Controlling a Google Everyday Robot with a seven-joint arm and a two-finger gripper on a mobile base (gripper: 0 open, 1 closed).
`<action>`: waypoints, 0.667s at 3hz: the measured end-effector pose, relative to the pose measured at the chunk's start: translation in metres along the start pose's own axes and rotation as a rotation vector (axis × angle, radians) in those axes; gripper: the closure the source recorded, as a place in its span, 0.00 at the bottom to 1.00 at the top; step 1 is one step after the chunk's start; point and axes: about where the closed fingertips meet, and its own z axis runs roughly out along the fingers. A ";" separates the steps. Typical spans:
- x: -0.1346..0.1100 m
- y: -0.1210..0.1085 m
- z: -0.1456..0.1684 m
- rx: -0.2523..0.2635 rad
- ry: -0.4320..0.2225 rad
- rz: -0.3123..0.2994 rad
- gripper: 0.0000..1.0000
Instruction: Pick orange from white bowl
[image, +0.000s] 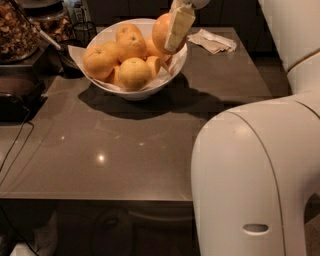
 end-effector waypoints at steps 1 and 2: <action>-0.001 -0.001 0.001 0.004 -0.003 0.000 1.00; -0.012 0.000 -0.006 0.021 -0.014 -0.013 1.00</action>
Offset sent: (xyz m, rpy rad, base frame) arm -0.0207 0.0140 0.0217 0.0077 -0.0477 0.0173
